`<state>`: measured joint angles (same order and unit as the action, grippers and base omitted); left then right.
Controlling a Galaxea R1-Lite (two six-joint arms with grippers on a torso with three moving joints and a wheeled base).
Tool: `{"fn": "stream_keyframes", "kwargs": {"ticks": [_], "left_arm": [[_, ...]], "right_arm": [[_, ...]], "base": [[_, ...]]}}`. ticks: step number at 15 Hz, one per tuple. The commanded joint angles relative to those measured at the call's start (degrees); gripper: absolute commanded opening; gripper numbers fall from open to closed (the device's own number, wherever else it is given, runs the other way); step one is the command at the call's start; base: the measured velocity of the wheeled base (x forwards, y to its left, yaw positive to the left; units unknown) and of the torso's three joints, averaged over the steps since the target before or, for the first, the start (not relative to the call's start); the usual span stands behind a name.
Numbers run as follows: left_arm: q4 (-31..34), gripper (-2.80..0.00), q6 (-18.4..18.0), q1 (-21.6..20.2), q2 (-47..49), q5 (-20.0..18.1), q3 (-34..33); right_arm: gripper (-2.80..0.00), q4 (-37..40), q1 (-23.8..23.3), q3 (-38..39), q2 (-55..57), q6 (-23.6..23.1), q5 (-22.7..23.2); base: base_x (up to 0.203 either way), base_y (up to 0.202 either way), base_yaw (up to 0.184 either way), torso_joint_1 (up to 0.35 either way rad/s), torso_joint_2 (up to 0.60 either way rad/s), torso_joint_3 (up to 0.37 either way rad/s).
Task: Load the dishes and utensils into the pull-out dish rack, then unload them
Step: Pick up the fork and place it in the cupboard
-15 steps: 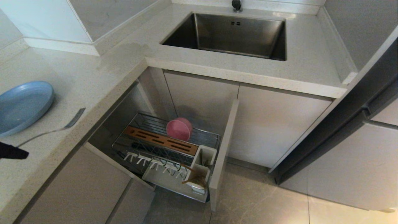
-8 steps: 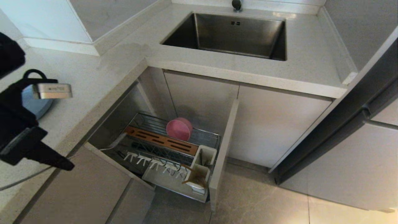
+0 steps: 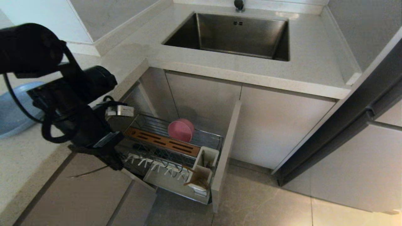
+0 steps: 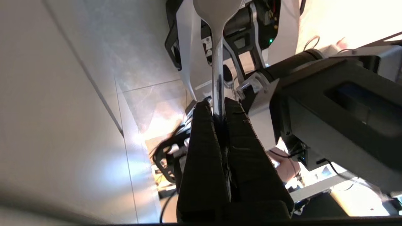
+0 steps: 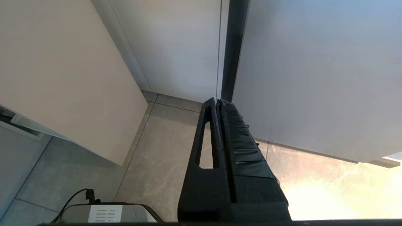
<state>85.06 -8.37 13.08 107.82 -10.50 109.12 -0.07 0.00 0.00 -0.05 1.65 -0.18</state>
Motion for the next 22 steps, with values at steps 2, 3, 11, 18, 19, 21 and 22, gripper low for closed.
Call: {"fn": "stream_keyframes", "kwargs": {"ticks": [2,3,11,18,19,21,22], "left_arm": [[-2.41,-2.8,0.19,2.75,7.41,-0.05,0.21],[-3.3,-2.8,0.2,3.62,8.6,-0.12,0.22],[-9.94,-2.8,0.19,9.9,11.49,-0.14,0.31],[-15.37,-2.8,0.36,13.84,15.97,0.04,0.39],[-16.16,-2.8,0.85,14.1,16.48,0.04,0.39],[-17.96,-2.8,1.83,14.44,17.41,0.54,0.39],[-18.2,-2.8,1.94,14.61,17.91,0.97,0.43]], "right_arm": [[-2.8,-0.01,0.0,0.0,-0.04,0.02,0.01],[-2.8,-0.01,0.0,0.0,-0.04,0.02,0.01],[-2.8,-0.01,0.0,0.0,-0.04,0.02,0.01],[-2.8,-0.01,0.0,0.0,-0.04,0.02,0.01],[-2.8,-0.01,0.0,0.0,-0.04,0.02,0.01],[-2.8,-0.01,0.0,0.0,-0.04,0.02,0.01],[-2.8,-0.01,0.0,0.0,-0.04,0.02,0.01]], "base": [[0.0,0.0,0.0,0.0,0.0,0.0],[0.0,0.0,0.0,0.0,0.0,0.0],[0.0,0.0,0.0,0.0,0.0,0.0],[0.0,0.0,0.0,0.0,0.0,0.0],[0.0,0.0,0.0,0.0,0.0,0.0],[0.0,0.0,0.0,0.0,0.0,0.0],[0.0,0.0,0.0,0.0,0.0,0.0]]}}
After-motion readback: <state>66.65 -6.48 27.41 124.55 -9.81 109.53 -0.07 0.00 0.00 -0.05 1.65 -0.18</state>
